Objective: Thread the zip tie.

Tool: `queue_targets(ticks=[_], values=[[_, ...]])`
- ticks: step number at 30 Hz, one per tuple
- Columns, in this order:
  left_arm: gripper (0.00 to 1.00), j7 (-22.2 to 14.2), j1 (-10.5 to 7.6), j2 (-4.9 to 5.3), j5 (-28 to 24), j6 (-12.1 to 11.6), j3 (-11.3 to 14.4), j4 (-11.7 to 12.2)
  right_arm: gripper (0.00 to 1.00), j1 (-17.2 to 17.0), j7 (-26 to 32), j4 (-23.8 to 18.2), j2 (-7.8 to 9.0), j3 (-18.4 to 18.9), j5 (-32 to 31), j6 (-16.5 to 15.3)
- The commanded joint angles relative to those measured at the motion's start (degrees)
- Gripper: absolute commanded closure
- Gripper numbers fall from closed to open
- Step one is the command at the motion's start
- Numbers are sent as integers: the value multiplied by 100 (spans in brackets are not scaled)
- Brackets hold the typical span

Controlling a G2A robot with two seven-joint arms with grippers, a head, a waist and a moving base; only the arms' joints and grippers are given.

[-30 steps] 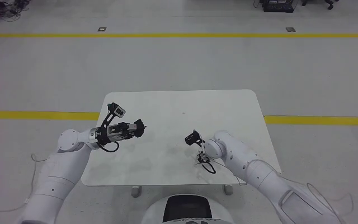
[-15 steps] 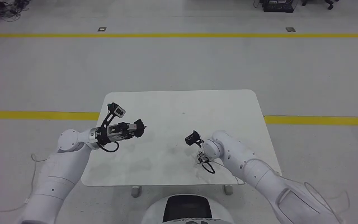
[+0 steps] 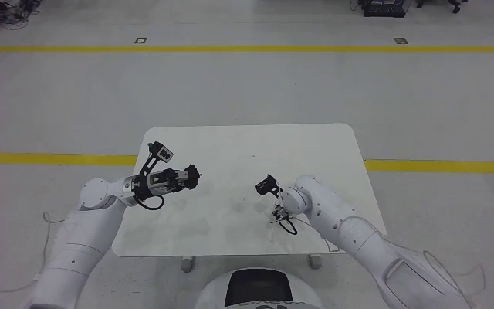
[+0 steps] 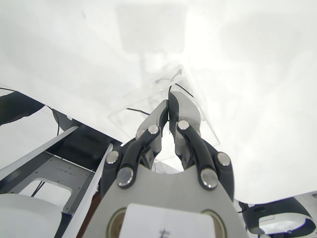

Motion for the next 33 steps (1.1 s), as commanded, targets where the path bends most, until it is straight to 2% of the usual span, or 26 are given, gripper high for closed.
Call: queue_targets(ticks=[1, 5, 9, 20, 28, 33], values=[[100, 0, 0, 0, 0, 0, 0, 0, 100, -65, 23, -141, 65, 158, 25, -32], [100, 0, 0, 0, 0, 0, 0, 0, 100, -282, 0, -441, 217, 562, 183, -142], [100, 0, 0, 0, 0, 0, 0, 0, 100, -558, -95, -673, 360, 982, 497, -401], [100, 0, 0, 0, 0, 0, 0, 0, 100, -919, -319, -855, 543, 1653, 1370, -929], [100, 0, 0, 0, 0, 0, 0, 0, 100, -1043, -361, -873, 623, 1945, 2015, -1325], [100, 0, 0, 0, 0, 0, 0, 0, 100, -1044, -358, -872, 625, 1948, 2029, -1346]])
